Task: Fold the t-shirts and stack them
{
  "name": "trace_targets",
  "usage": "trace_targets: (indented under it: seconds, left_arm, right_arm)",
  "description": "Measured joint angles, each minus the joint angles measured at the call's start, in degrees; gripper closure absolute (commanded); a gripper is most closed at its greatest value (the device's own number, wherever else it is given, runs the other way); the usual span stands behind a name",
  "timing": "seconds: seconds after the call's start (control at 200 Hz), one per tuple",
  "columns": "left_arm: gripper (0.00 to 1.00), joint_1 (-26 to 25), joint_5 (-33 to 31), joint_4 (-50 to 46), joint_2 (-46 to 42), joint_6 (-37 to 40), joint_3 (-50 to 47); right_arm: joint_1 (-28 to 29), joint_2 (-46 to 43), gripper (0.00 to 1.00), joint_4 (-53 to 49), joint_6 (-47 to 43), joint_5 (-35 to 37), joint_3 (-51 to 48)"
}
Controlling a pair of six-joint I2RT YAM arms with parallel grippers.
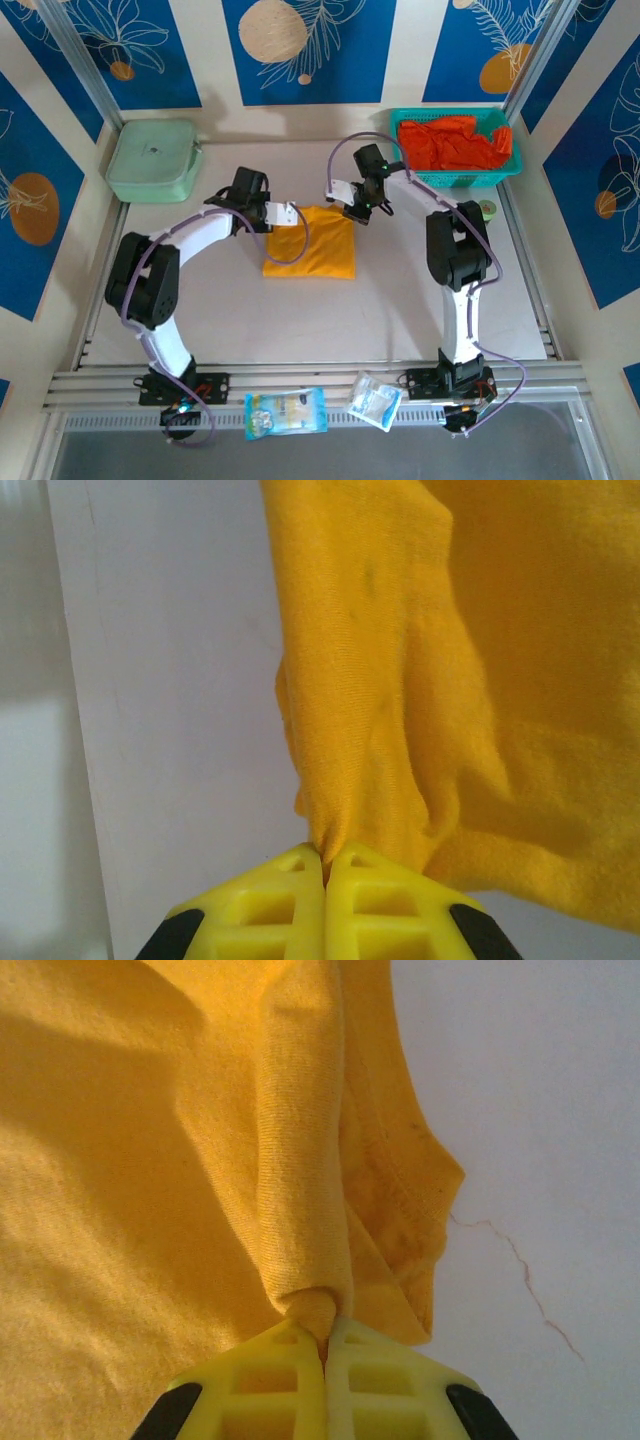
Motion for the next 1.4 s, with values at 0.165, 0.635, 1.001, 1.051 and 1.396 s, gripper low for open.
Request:
trace_targets:
  seconds: [0.165, 0.635, 1.001, 1.051, 1.396]
  left_arm:
    - [1.0, 0.3, 0.0, 2.5, 3.2, 0.1, 1.0]
    - [0.13, 1.8, -3.9, 11.6, 7.1, -4.5, 2.2]
    - [0.01, 2.0, -15.2, 17.5, 1.6, -20.5, 6.7]
    - [0.01, 2.1, -15.5, 16.8, -1.5, -23.9, 7.2]
    - [0.06, 2.1, -13.5, -0.3, -22.1, -50.1, 12.8]
  right_arm:
    - [-0.2, 2.8, 0.76, 3.1, 2.3, 0.7, 0.0]
    - [-0.5, 3.8, 0.01, 7.5, 5.9, 1.3, 3.5]
    - [-0.6, -4.9, 0.01, -3.0, 28.4, 13.5, 14.3]
    - [-0.3, -5.0, 0.01, -7.8, 33.0, 17.6, 22.1]
    - [4.6, -34.8, 0.07, -15.0, 55.3, 24.3, -0.7]
